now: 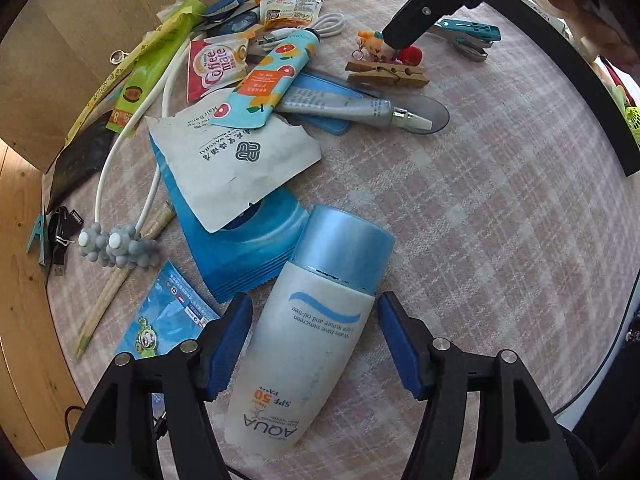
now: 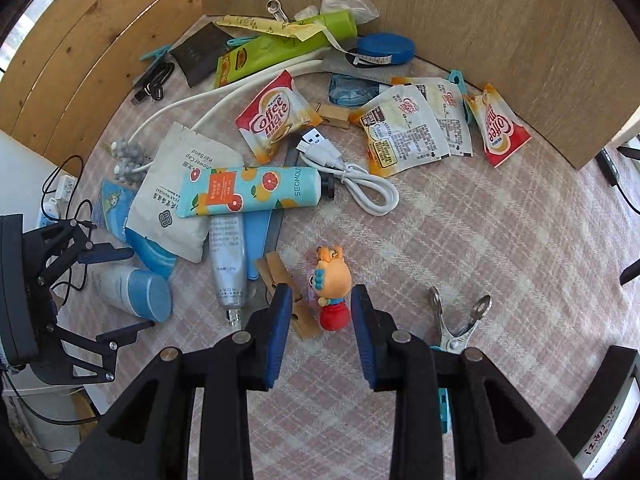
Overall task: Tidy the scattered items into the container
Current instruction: 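Grasp the orange toy figure with the right tool while the left grasps the AQUA sunscreen bottle, then carry the toy figure and sunscreen bottle into the tray and open both tools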
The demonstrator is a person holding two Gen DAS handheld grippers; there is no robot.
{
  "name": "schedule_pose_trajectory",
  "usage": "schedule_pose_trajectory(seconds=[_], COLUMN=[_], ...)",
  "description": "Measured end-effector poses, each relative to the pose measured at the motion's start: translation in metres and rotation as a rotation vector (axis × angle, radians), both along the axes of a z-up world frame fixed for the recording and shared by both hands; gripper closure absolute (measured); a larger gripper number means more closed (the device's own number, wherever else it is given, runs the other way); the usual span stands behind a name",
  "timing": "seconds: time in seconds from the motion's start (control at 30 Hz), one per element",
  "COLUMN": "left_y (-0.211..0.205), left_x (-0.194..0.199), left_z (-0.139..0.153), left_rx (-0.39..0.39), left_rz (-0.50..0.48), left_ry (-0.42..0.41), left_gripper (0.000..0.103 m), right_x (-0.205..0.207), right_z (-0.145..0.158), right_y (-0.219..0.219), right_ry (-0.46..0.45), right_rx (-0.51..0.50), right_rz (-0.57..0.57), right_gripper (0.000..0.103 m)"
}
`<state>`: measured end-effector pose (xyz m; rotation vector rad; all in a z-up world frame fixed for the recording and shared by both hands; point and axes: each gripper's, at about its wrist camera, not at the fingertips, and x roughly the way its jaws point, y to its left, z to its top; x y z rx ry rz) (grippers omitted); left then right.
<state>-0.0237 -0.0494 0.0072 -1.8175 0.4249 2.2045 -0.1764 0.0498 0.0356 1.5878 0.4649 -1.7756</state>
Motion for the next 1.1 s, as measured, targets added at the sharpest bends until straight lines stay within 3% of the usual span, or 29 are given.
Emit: schedule_pose_trajectory(seconds=[0.07,0.17,0.37,0.5,0.83,1.1], left_y=[0.0,0.0,0.001,0.0,0.002,0.036], left_x=[0.0,0.0,0.003,0.007,0.018,0.001], left_z=[0.001,0.002,0.003,0.004,0.032,0.072], left_rx=[0.031,0.058,0.074,0.096,0.172,0.179], left_rz=[0.018,0.053,0.122,0.179,0.243,0.19], left_ry=[0.0,0.004,0.021,0.029,0.076,0.16], left_gripper=[0.052,0.058,0.058,0.058,0.059,0.06], right_x=[-0.004,-0.008,-0.008,-0.009,-0.011,-0.001], right_z=[-0.004,-0.007,-0.02,-0.019,0.031,0.071], right_y=[-0.001,-0.001,-0.007,-0.003,0.038,0.091], right_ry=[-0.01,-0.018,-0.022,-0.023,0.006,0.051], right_rx=[0.003,0.003,0.042,0.024,-0.099,-0.18], right_rz=[-0.009,-0.013,-0.001,-0.02,-0.105,-0.191], right_gripper=[0.073,0.073,0.073,0.081,0.081,0.081])
